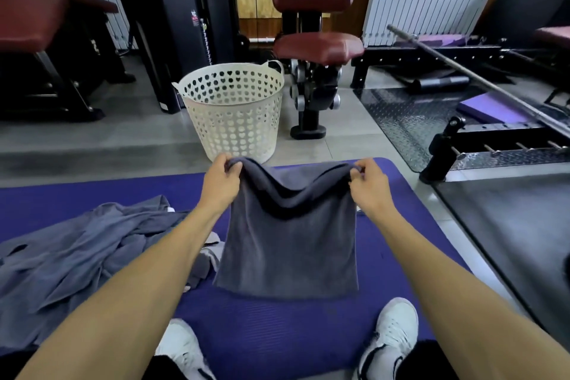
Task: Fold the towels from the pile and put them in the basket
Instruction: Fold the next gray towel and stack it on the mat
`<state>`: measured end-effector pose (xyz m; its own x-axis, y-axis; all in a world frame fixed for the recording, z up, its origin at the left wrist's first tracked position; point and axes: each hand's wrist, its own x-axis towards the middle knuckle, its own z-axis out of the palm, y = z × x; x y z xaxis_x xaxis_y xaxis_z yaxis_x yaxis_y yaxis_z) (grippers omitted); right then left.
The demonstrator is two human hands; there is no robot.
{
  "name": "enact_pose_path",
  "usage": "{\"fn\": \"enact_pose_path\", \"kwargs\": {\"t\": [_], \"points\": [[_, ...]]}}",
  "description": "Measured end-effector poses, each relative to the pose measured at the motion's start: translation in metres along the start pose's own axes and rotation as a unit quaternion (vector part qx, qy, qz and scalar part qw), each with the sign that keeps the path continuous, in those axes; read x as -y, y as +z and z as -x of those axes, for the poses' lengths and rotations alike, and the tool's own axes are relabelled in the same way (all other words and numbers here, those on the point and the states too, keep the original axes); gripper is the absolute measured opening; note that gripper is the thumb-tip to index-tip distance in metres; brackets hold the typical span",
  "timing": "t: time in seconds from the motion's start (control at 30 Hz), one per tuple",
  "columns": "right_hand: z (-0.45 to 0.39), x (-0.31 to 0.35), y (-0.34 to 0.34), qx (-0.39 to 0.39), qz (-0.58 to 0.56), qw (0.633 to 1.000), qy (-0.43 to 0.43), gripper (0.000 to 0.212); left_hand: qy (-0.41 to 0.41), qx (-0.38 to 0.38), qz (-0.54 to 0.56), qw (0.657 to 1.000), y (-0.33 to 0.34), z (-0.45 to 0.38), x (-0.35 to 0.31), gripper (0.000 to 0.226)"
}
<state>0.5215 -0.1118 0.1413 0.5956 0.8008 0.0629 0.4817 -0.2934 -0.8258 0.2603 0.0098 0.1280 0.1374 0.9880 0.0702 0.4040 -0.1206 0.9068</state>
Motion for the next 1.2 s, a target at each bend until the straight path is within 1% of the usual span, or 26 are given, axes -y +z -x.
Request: {"fn": "enact_pose_path", "kwargs": {"t": [0.07, 0.1, 0.17, 0.2, 0.27, 0.33, 0.4, 0.47, 0.53, 0.6, 0.73, 0.83, 0.9, 0.93, 1.0, 1.03, 1.07, 1.1, 1.13, 1.2], "points": [[-0.007, 0.007, -0.003, -0.026, -0.062, 0.997, -0.022, 0.011, 0.033, 0.002, 0.033, 0.999, -0.005, -0.023, 0.006, 0.007], [-0.010, 0.008, -0.004, -0.030, -0.081, 0.996, -0.027, 0.014, 0.032, -0.002, 0.049, 0.998, -0.008, -0.023, -0.001, 0.008], [-0.008, 0.005, -0.006, -0.035, -0.089, 0.995, -0.031, 0.020, 0.021, -0.012, 0.074, 0.997, -0.010, -0.011, -0.013, 0.017], [-0.003, 0.002, -0.007, -0.031, -0.086, 0.995, -0.031, 0.021, 0.019, -0.010, 0.069, 0.997, -0.010, -0.005, -0.011, 0.020], [0.012, -0.008, -0.007, -0.013, -0.065, 0.998, -0.023, 0.017, 0.027, -0.002, 0.011, 1.000, -0.007, 0.008, 0.006, 0.019], [0.030, -0.031, -0.004, 0.000, -0.035, 0.999, -0.010, 0.013, 0.029, 0.020, -0.078, 0.996, -0.003, 0.026, 0.036, 0.008], [0.051, -0.057, -0.002, 0.015, -0.005, 1.000, -0.001, 0.010, 0.031, 0.052, -0.167, 0.984, 0.003, 0.046, 0.067, 0.004], [0.074, -0.086, 0.002, 0.033, 0.037, 0.999, 0.006, 0.008, 0.018, 0.097, -0.223, 0.970, 0.011, 0.070, 0.095, 0.008], [0.095, -0.116, 0.007, 0.052, 0.084, 0.995, 0.020, 0.007, -0.006, 0.153, -0.220, 0.963, 0.019, 0.092, 0.115, 0.014], [0.114, -0.140, 0.012, 0.070, 0.127, 0.989, 0.042, 0.005, -0.014, 0.193, -0.221, 0.956, 0.026, 0.108, 0.128, 0.018], [0.144, -0.171, 0.017, 0.099, 0.131, 0.983, 0.086, 0.005, -0.038, 0.207, -0.217, 0.953, 0.039, 0.128, 0.143, 0.020], [0.151, -0.182, 0.020, 0.167, 0.167, 0.967, 0.096, 0.006, -0.073, 0.229, -0.207, 0.948, 0.043, 0.137, 0.157, 0.018], [0.148, -0.187, 0.024, 0.224, 0.219, 0.945, 0.093, 0.005, -0.094, 0.275, -0.231, 0.928, 0.044, 0.140, 0.163, 0.015], [0.146, -0.189, 0.028, 0.261, 0.255, 0.926, 0.092, 0.008, -0.102, 0.308, -0.257, 0.910, 0.045, 0.141, 0.165, 0.016], [0.142, -0.191, 0.035, 0.341, 0.336, 0.873, 0.096, 0.023, -0.130, 0.364, -0.299, 0.873, 0.047, 0.142, 0.167, 0.027], [0.140, -0.193, 0.038, 0.378, 0.367, 0.844, 0.104, 0.026, -0.142, 0.379, -0.308, 0.861, 0.051, 0.142, 0.169, 0.033], [0.138, -0.195, 0.040, 0.400, 0.378, 0.827, 0.114, 0.027, -0.144, 0.381, -0.315, 0.857, 0.056, 0.141, 0.171, 0.039], [0.133, -0.196, 0.041, 0.404, 0.376, 0.825, 0.121, 0.027, -0.132, 0.368, -0.322, 0.862, 0.061, 0.138, 0.171, 0.042], [0.126, -0.199, 0.042, 0.390, 0.364, 0.836, 0.129, 0.029, -0.111, 0.351, -0.328, 0.870, 0.067, 0.136, 0.172, 0.040], [0.108, -0.213, 0.043, 0.342, 0.312, 0.871, 0.163, 0.032, -0.086, 0.334, -0.326, 0.880, 0.084, 0.131, 0.175, 0.032]]}}
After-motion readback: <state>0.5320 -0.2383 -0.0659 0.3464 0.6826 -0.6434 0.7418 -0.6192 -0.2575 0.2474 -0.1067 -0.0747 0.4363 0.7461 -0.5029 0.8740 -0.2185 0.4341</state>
